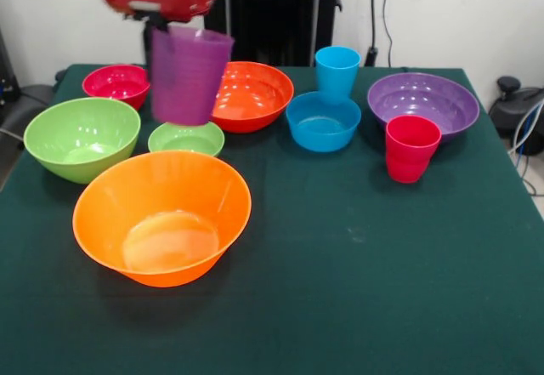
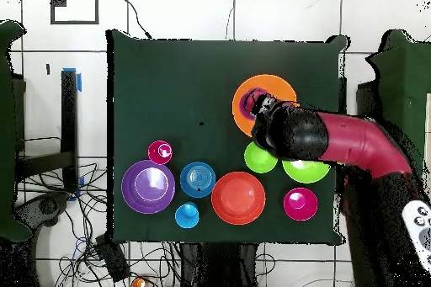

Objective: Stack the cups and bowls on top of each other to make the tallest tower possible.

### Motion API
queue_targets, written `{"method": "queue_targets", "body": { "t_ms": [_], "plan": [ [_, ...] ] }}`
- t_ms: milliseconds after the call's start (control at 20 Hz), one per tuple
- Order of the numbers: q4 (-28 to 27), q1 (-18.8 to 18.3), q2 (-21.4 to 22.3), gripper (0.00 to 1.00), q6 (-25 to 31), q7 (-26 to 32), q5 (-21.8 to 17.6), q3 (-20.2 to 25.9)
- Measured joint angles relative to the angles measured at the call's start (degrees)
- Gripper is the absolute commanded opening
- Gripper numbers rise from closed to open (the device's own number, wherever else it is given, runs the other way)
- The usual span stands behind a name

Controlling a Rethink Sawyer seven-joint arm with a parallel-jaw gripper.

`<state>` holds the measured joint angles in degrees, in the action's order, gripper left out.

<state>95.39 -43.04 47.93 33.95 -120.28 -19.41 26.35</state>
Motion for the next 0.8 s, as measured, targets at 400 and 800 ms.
{"method": "queue_targets", "body": {
  "t_ms": [400,800],
  "plan": [
    [-21.2,-1.5,-12.1,0.00,11.9,0.5,-0.2,0.7],
    [-40.7,-2.9,-24.0,0.00,25.4,5.4,-0.3,4.2]
  ]
}}
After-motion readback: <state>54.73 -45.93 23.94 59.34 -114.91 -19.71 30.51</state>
